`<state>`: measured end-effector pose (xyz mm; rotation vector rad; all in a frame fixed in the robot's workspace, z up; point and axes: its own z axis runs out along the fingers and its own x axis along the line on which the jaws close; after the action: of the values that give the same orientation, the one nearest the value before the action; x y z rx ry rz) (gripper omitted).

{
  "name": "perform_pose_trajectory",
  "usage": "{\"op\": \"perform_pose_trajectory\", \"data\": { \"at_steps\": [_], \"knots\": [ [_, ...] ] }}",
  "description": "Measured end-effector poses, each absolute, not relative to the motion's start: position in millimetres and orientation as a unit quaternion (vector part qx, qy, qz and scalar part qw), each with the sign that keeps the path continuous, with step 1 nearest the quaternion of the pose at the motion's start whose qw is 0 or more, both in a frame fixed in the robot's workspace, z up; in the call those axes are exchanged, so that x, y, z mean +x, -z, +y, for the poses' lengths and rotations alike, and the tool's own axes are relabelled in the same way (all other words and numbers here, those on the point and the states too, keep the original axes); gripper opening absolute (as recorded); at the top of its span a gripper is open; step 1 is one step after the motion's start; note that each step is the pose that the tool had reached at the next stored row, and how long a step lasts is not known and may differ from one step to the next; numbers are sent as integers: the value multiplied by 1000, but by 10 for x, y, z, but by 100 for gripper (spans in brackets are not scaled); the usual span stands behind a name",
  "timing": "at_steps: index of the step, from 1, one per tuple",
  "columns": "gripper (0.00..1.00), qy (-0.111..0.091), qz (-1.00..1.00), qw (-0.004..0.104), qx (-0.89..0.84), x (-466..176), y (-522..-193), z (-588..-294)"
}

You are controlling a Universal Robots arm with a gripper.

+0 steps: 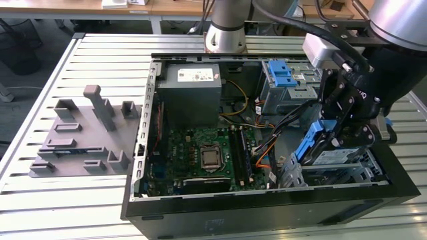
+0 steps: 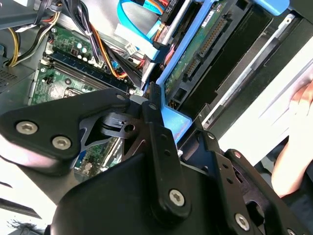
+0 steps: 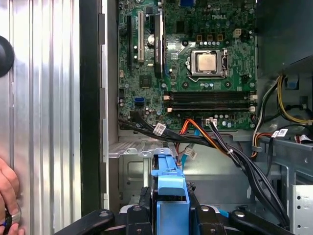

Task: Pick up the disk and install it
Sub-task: 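Insert the disk into the insertion slot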

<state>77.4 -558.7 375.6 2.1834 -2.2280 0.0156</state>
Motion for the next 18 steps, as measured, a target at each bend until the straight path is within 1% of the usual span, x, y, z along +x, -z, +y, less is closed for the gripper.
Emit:
{"op": "perform_pose_trajectory", "data": {
  "at_steps": [12, 13, 18],
  "knots": [
    [37, -5, -714, 11, 700, 774, -3748, -5587],
    [44, -5, -714, 11, 700, 774, -3747, -5587],
    [44, -5, -714, 11, 700, 774, -3726, -5588]
  ]
}}
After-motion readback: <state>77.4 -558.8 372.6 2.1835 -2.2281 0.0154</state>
